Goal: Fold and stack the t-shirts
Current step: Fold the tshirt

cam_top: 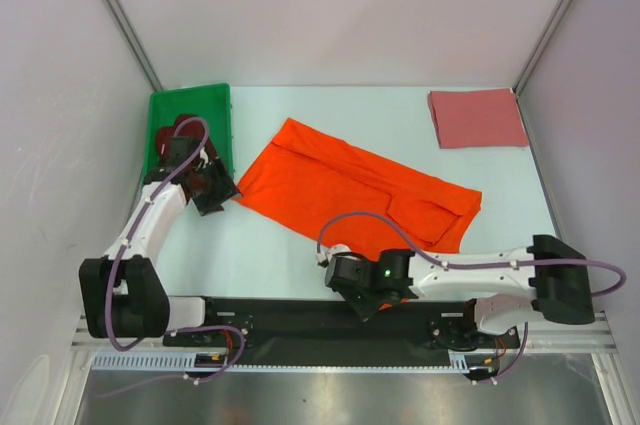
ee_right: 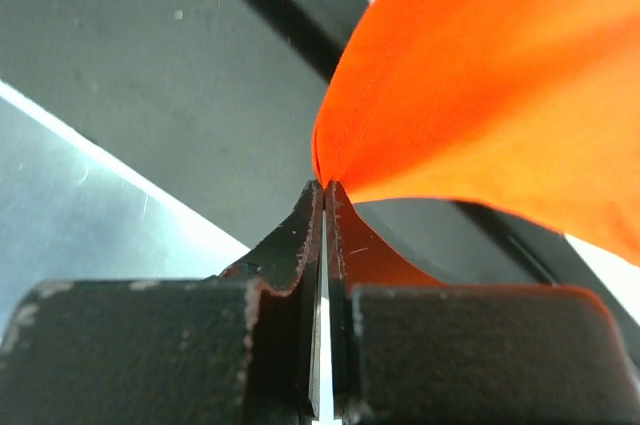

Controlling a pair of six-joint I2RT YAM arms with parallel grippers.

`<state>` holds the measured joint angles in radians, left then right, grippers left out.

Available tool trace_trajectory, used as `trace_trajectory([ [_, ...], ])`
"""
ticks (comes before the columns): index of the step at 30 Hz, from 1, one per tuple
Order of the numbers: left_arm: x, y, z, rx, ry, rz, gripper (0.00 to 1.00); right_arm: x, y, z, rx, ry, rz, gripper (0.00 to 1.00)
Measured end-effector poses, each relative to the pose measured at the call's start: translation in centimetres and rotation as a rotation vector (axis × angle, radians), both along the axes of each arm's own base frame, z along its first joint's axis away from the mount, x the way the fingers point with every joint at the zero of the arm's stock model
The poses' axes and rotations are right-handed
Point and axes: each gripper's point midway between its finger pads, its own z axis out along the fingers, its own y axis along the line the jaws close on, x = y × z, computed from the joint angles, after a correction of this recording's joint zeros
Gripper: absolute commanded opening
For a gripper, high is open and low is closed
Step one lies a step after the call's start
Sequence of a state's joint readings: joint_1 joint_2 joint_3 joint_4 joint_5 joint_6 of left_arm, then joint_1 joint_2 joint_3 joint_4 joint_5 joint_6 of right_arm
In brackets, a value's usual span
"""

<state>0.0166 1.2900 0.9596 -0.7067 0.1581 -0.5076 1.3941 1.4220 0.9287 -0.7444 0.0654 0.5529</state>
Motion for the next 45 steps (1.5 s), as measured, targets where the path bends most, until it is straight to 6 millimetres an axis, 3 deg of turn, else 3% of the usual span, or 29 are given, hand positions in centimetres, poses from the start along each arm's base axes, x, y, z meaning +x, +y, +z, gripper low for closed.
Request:
trace_trajectory([
  [4, 0.2, 0.2, -2.0, 0.004, 0.039, 0.03, 0.55, -0.7, -1.2, 0.8, 0.025, 0.028, -0.027, 0.0],
  [8, 0.4, 0.4, -4.0, 0.0, 0.072, 0.07, 0.57, -1.2, -2.4, 0.8, 0.032, 0.05, -0.06, 0.0],
  [12, 0.9, 1.1, -4.8, 0.023, 0.072, 0.12, 0.63, -1.6, -3.2, 0.9, 0.027, 0.065, -0.086, 0.0],
  [18, 2.0, 1.8, -6.3, 0.052, 0.077, 0.16, 0.63, -2.2, -3.9, 2.0, 0.087, 0.093, -0.121, 0.0],
  [25, 2.8, 2.3, -8.6, 0.062, 0.099, 0.209, 0.51, -1.9, -5.4, 2.9, 0.104, 0.101, -0.167, 0.0],
  [36, 4.2, 3.3, -8.8, 0.099, 0.041, 0.268, 0.56, -1.7, -6.2, 3.2, 0.113, 0.115, -0.193, 0.0],
  [41, 5.2, 3.3, -9.4, 0.093, 0.032, 0.271, 0.46, -1.7, -6.7, 3.3, 0.114, 0.117, -0.202, 0.0],
  [45, 5.6, 3.2, -9.8, 0.084, 0.029, 0.281, 0.27, -1.7, -6.9, 3.4, 0.115, 0.116, -0.204, 0.0],
])
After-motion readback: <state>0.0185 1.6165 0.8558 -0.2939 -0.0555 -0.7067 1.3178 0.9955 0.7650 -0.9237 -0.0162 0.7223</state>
